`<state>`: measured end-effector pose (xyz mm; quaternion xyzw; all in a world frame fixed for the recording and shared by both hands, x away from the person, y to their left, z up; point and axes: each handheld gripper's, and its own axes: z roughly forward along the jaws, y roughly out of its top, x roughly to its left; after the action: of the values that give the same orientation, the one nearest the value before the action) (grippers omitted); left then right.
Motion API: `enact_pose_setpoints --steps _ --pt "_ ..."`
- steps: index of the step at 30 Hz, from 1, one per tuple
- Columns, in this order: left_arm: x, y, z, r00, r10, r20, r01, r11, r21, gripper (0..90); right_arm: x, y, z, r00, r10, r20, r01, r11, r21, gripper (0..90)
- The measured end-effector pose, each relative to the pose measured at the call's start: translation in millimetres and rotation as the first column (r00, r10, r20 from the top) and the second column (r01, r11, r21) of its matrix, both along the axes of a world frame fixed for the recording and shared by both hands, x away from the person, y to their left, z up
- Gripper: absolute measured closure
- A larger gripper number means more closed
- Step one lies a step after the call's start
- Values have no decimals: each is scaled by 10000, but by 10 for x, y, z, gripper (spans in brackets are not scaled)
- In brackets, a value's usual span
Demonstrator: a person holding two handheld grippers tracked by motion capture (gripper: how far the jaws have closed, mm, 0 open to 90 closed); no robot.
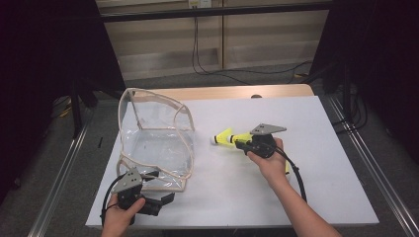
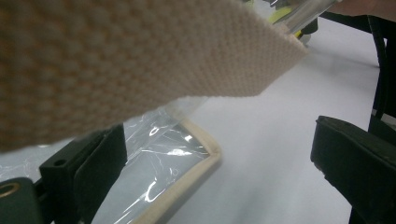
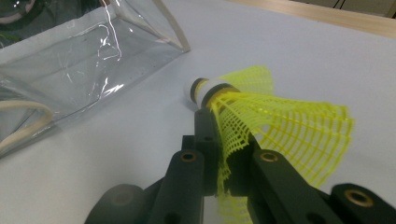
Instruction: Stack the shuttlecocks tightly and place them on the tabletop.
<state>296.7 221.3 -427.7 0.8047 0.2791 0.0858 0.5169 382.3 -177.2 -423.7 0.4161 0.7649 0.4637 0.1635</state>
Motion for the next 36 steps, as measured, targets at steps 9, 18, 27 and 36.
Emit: enact_pose_setpoints --steps 9,18,27,36 --pt "0 0 -1 10000 9 -18 -9 10000 -19 37 24 -39 18 9999 -158 48 158 9999 36 866" --pt "-4 -2 -3 10000 34 -14 -34 10000 -44 36 47 -42 41 9988 -472 83 472 9989 -27 868" --pt "-3 -1 -6 10000 23 -21 -23 10000 -79 36 220 -19 94 9953 -946 184 948 9955 -76 871" --pt "-3 4 -6 10000 12 -44 -13 9999 -101 35 352 -4 41 9897 -1422 170 1424 9896 -175 872"
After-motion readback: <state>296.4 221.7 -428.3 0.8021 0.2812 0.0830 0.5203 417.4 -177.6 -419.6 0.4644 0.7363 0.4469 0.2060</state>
